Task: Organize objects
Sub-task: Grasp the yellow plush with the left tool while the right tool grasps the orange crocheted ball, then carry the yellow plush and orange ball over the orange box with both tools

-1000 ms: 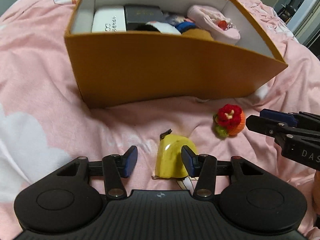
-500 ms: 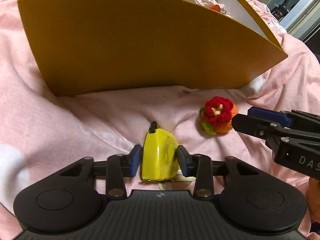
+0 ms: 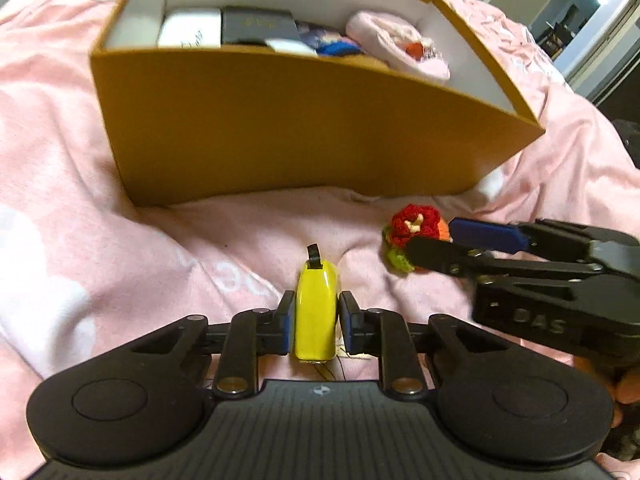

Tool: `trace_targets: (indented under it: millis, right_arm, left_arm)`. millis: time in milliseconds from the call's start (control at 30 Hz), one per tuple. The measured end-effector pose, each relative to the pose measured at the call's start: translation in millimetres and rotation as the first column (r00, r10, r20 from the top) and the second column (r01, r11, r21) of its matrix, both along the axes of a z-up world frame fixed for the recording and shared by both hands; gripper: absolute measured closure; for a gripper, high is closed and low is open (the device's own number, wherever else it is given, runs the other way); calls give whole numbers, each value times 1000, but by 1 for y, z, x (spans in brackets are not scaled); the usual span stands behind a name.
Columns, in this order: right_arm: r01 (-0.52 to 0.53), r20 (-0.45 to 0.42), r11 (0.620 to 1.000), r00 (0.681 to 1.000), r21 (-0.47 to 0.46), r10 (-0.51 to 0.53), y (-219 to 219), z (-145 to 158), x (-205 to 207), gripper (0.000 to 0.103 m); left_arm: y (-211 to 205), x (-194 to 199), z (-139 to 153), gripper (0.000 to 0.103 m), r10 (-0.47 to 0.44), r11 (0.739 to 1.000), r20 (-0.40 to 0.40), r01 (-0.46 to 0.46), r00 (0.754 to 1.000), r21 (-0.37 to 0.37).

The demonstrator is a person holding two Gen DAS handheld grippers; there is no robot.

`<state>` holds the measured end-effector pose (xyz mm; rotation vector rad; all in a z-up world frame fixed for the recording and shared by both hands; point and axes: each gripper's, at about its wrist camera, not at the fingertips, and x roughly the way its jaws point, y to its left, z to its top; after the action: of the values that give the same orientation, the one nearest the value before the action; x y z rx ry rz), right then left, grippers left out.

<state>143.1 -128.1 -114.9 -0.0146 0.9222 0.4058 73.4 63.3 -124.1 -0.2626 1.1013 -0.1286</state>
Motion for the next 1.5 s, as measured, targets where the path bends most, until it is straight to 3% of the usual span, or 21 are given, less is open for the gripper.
trace_targets:
  millis: [333,533,667,833,1000,1133,1267,1500]
  right_arm:
    - [56,-54,998,997,12,-55,-9,-19,17,55]
    - [49,-48,999,998,10,-48,-12,-13,13,60]
    - [32,-21,999,999,27,-32,-20,12,5,60]
    - [11,64,998,998,61,-15,-39,62,3,60]
    - [-18,146,998,989,58,9,-54,104,18,60]
    - [-55,133,998,990,27,51,-59,115,47,60]
    - [-85,63,995,994,-50,88,-54,105,82,60]
    - [-215,-101,958,975,-192,198,-33,72,123,60]
  left_arm:
    - [1,1,15,79,18,1000,45,-17,999,-13]
    - [-2,2,28,79,-10,999,69,13,998,-39]
    - [-4,2,48,79,-36,997,96,43,995,-65]
    - [-2,12,82,79,-53,980,130,76,990,-182]
    - [-9,35,120,79,-71,979,198,106,978,-172]
    - [-13,61,136,79,-73,979,227,113,971,-171]
    - [-20,95,126,79,-87,977,207,124,974,-172]
    - [-33,135,81,79,-110,981,97,123,989,-148]
